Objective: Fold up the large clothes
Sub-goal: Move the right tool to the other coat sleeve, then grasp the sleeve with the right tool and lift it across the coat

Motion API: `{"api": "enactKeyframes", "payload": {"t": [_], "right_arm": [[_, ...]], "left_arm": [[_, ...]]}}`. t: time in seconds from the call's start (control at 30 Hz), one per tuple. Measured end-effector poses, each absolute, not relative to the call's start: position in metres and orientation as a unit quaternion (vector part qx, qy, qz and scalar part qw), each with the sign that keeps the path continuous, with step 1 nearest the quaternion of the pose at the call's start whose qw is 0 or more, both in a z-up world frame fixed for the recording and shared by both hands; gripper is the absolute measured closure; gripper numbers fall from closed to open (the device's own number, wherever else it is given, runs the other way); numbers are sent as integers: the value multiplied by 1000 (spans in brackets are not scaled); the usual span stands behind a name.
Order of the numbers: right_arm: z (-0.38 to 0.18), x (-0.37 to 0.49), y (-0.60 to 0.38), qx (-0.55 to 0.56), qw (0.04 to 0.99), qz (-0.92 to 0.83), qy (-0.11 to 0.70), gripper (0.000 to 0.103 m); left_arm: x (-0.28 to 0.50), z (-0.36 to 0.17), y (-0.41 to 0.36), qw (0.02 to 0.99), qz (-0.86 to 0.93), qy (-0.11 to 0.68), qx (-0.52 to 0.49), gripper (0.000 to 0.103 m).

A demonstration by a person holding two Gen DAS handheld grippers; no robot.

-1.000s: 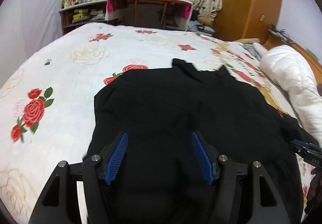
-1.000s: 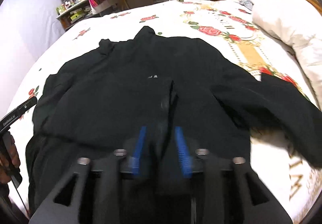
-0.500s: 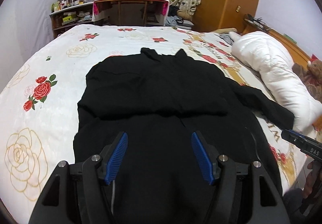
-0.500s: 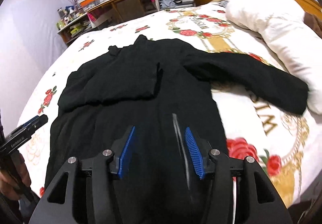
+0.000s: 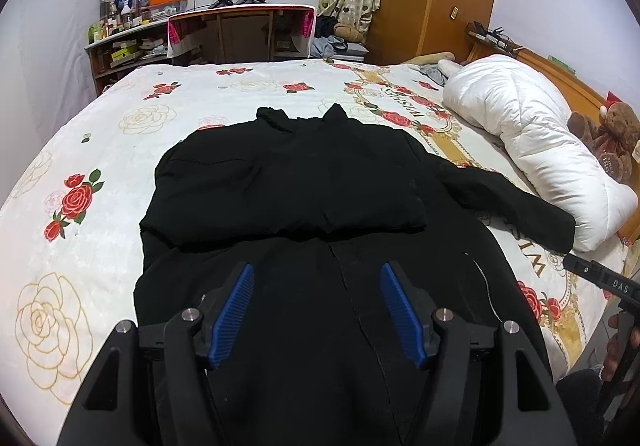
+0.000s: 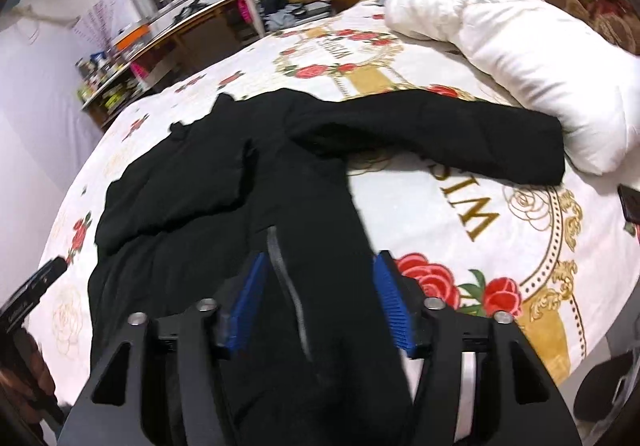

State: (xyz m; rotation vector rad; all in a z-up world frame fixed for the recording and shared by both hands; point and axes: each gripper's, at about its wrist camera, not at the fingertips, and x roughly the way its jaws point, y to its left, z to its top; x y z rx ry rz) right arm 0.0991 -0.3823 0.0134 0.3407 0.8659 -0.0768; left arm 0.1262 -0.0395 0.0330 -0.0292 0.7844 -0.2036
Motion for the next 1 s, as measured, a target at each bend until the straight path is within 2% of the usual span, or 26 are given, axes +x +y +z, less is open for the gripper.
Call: {"api": "enactKeyframes", "payload": {"t": [0.37,0.47,0.67,0.8,1.0], "right_arm": [[-30,140,-457,198,881,-108,416,37],[-48,153,-487,220,874,-135,412,33],[-89,172,-543,281,846,-186,413,33],[-110,178,-574,326,830,-218,397,33],[-112,188,-597,344,837,-240,350,28]], "left_arm": [[182,11,-59,919,-94,384,8,35],[203,2,-62,918,-88,385,11,35],[239,-18,-64,917,-75,390,19,35],[256,-31,-60,916,-68,396,19,35],[268,-50,-56,910,-62,409,16,35]]}}
